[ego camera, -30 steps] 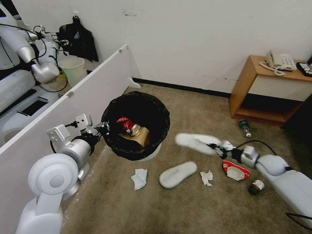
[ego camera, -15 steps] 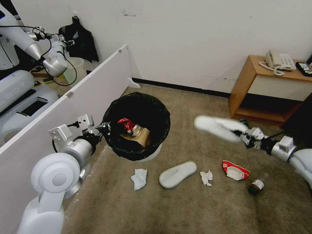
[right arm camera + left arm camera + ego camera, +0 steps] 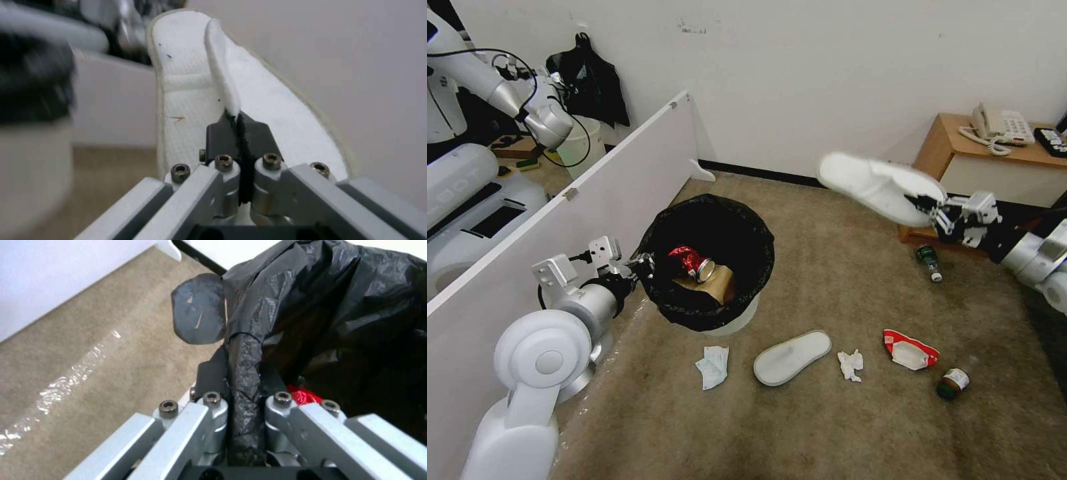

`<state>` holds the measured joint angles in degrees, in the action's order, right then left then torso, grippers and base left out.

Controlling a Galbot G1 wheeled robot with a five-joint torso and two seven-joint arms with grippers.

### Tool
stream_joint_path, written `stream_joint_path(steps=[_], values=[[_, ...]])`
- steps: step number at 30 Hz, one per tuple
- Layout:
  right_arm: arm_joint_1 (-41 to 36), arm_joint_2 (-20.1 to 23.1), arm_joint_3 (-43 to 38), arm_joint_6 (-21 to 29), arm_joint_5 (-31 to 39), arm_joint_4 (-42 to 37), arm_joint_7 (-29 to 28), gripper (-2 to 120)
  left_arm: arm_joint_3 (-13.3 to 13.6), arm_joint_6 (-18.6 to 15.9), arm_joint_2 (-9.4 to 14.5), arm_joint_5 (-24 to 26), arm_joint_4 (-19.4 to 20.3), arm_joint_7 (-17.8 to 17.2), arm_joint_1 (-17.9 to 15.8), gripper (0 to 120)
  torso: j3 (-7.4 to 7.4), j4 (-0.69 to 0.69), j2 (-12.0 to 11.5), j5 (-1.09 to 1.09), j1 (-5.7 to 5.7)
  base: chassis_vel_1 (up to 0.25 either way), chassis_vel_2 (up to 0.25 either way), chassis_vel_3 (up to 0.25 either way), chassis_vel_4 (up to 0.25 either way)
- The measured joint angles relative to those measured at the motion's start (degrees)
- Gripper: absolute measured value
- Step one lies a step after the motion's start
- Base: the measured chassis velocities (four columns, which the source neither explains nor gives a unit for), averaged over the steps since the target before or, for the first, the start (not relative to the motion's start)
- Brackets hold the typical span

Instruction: Pick up the trash bin, then pick up the garbage from the floor and place it into the trash bin.

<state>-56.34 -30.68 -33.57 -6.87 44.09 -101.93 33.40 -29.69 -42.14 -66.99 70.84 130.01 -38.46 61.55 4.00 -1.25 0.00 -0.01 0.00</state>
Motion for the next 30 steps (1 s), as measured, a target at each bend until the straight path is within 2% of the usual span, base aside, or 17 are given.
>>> stream_joint_path(steps=[6,8,12,18,19,21,22,23,24,25,27,28,30], values=[[0.4,-0.4,1.0,0.6,4.9,-5.4,-2.2,0,2.6,0.0,0.3,0.8,-1.4,0.0,-1.0,5,0.0,0.0,0.0,0.0,0.0,0.0,0.0,0.0,0.0],[1.0,-1.2,2.9,0.6,6.8,-8.2,-3.5,0,4.9,0.0,0.8,1.7,-2.3,0.3,-1.6,5,0.0,0.0,0.0,0.0,0.0,0.0,0.0,0.0,0.0],[1.3,-1.7,4.5,0.4,8.6,-9.8,-4.5,0,6.9,0.0,1.2,1.8,-3.3,1.1,-1.9,5,0.0,0.0,0.0,0.0,0.0,0.0,0.0,0.0,0.0],[2.3,-3.7,11.0,-3.3,10.5,-11.5,-7.1,0,11.8,0.9,1.6,1.1,-4.6,4.0,-2.6,5,0.0,0.0,0.0,0.0,0.0,0.0,0.0,0.0,0.0],[2.3,-3.7,11.0,-3.3,10.5,-11.5,-7.1,0,11.8,0.9,1.6,1.1,-4.6,4.0,-2.6,5,0.0,0.0,0.0,0.0,0.0,0.0,0.0,0.0,0.0],[3.0,-4.7,13.5,-4.2,10.5,-11.5,-7.6,0,14.2,2.1,1.8,1.0,-5.1,5.2,-3.3,5,0.0,0.0,0.0,0.01,0.0,0.0,0.0,0.0,0.0],[3.0,-4.7,13.5,-4.2,10.5,-11.5,-7.6,0,14.2,2.1,1.8,1.0,-5.1,5.2,-3.3,5,0.0,0.0,0.0,0.01,0.0,0.0,0.0,0.0,0.0],[3.4,-5.1,14.6,-4.4,10.5,-11.5,-7.6,0,15.5,2.8,2.0,1.0,-5.3,5.6,-3.7,5,0.0,0.0,0.0,0.0,0.0,0.0,0.0,0.0,0.0],[4.3,-5.9,16.5,-4.6,10.5,-11.5,-7.6,0,17.8,3.9,2.4,1.2,-5.8,6.2,-4.6,5,0.0,0.0,0.0,0.01,0.0,0.0,0.0,0.0,0.0],[4.3,-5.9,16.5,-4.6,10.5,-11.5,-7.6,0,17.8,3.9,2.4,1.2,-5.8,6.2,-4.6,5,0.0,0.0,0.0,0.01,0.0,0.0,0.0,0.0,0.0],[5.7,-6.8,18.5,-4.6,10.6,-11.5,-7.5,0,20.8,5.4,2.6,1.6,-7.0,7.2,-6.3,5,0.0,0.0,0.0,0.0,0.0,0.0,0.0,0.0,0.0],[5.7,-6.8,18.5,-4.6,10.6,-11.5,-7.5,0,20.8,5.4,2.6,1.6,-7.0,7.2,-6.3,5,0.0,0.0,0.0,0.0,0.0,0.0,0.0,0.0,0.0],[7.3,-7.5,20.5,-4.6,11.0,-11.0,-6.8,0,23.9,7.3,2.5,2.6,-8.8,8.0,-8.8,5,0.0,0.01,0.0,0.01,0.0,0.0,0.0,0.0,0.0]])
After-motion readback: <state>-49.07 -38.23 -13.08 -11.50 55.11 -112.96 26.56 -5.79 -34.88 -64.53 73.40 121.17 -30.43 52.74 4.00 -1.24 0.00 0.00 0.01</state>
